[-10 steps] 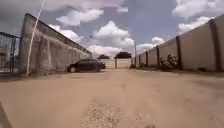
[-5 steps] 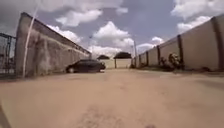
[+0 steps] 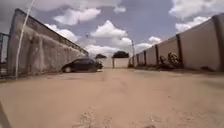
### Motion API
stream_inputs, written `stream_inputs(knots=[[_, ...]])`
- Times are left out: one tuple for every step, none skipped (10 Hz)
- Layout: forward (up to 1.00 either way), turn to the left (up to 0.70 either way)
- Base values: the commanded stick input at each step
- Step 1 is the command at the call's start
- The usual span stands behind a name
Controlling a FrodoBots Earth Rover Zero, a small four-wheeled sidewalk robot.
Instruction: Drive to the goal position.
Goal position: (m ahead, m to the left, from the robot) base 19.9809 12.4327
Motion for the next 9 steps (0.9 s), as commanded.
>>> stream_inputs(knots=[[0.6, -0.15], [0.6, -0.15], [0.6, -0.15], [0.6, -0.15], [0.6, -0.15], [0.6, -0.15], [0.6, -0.15], [0.6, -0.15], [0.6, -0.15]])
